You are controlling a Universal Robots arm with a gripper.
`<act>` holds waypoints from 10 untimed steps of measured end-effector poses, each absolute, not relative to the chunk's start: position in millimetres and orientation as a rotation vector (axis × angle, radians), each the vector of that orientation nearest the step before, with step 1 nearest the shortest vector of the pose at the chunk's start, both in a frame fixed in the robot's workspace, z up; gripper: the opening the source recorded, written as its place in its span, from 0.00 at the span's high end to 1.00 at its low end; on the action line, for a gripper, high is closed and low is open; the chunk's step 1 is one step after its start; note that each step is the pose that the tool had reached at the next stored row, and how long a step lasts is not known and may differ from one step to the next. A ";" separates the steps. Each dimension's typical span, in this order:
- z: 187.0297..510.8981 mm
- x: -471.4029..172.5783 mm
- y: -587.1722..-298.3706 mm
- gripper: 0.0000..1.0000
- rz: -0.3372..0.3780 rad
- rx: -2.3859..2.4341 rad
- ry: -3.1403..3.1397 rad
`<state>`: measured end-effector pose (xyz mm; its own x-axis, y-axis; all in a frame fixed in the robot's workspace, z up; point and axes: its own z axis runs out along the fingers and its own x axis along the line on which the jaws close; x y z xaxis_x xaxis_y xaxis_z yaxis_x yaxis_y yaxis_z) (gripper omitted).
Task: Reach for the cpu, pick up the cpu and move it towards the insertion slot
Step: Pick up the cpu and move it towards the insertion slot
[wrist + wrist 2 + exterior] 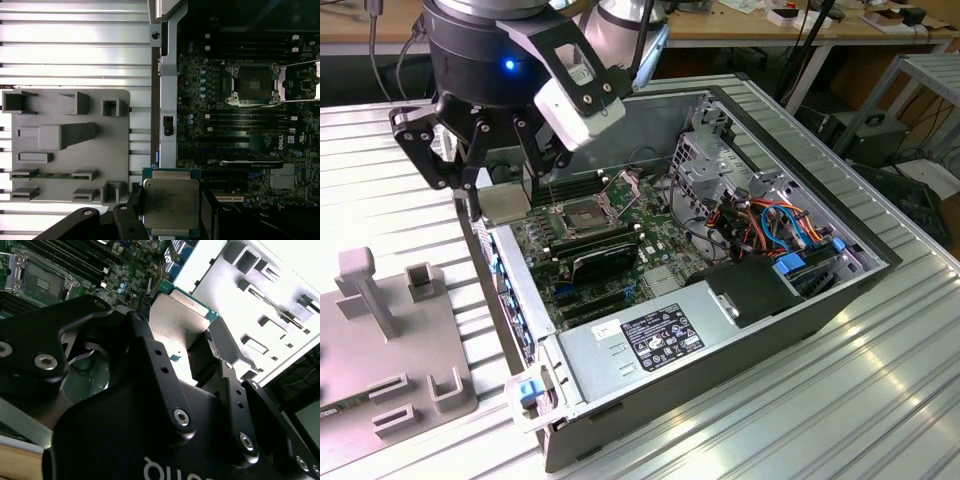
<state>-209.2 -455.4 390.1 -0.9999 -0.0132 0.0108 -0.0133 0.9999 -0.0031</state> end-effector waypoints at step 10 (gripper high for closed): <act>390.1 -191.3 -455.4 0.45 0.005 0.021 -3.131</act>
